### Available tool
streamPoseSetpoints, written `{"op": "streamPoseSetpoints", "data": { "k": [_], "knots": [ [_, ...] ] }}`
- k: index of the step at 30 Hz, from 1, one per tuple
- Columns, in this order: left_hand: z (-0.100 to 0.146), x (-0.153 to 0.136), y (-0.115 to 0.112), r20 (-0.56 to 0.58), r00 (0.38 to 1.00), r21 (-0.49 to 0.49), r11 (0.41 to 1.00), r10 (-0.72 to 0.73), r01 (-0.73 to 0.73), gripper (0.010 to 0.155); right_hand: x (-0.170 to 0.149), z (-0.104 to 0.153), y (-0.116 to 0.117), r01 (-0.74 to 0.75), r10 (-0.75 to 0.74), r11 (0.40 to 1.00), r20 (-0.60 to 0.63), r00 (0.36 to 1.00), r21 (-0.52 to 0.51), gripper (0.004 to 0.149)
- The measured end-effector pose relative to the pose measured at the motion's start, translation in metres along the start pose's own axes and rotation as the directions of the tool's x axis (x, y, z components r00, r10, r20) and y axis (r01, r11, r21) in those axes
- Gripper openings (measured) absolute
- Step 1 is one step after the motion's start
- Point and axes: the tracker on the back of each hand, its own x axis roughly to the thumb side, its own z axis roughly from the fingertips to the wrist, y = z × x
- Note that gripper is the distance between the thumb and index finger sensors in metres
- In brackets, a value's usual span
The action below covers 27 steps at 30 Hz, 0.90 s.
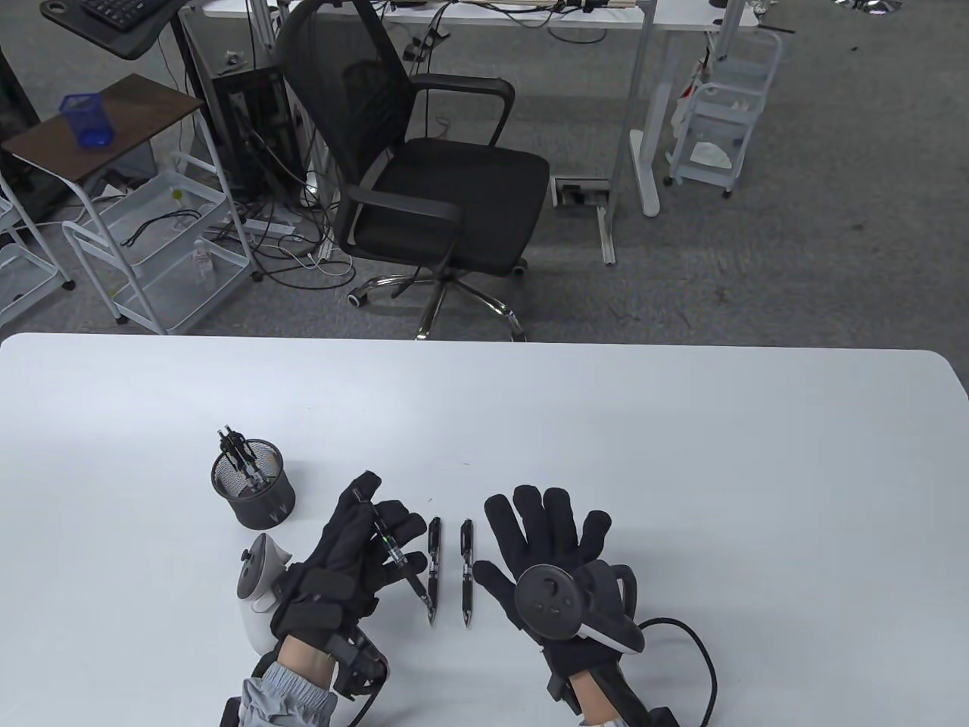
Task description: Press to open click pens
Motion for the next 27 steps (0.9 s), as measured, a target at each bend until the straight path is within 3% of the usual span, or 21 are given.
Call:
{"op": "streamPoseSetpoints", "data": {
  "k": [4, 7, 19, 24, 27],
  "knots": [
    [0.001, 0.0, -0.001, 0.0, 0.999, -0.015, 0.999, 0.033, -0.033, 0.063, 0.0, 0.0, 0.0, 0.001, -0.001, 1.0, 0.001, 1.0, -0.003, 0.072],
    [0.002, 0.0, -0.003, -0.02, 0.998, -0.03, 0.998, 0.062, -0.063, 0.059, 0.0, 0.001, 0.0, 0.0, 0.0, 1.0, 0.002, 1.0, -0.006, 0.072],
    [-0.002, 0.005, -0.016, 0.057, 0.99, -0.299, 0.948, 0.128, -0.106, 0.048, 0.0, 0.001, -0.001, 0.0, 0.0, 1.0, 0.002, 1.0, -0.007, 0.072],
    [-0.001, 0.006, -0.019, 0.091, 0.988, -0.341, 0.936, 0.126, -0.088, 0.048, 0.0, 0.001, -0.001, 0.0, 0.0, 1.0, 0.001, 1.0, -0.005, 0.072],
    [0.002, 0.004, -0.018, 0.081, 0.988, -0.311, 0.945, 0.133, -0.102, 0.062, 0.0, 0.001, 0.0, -0.002, 0.002, 1.0, 0.001, 1.0, -0.004, 0.072]
  ]
}}
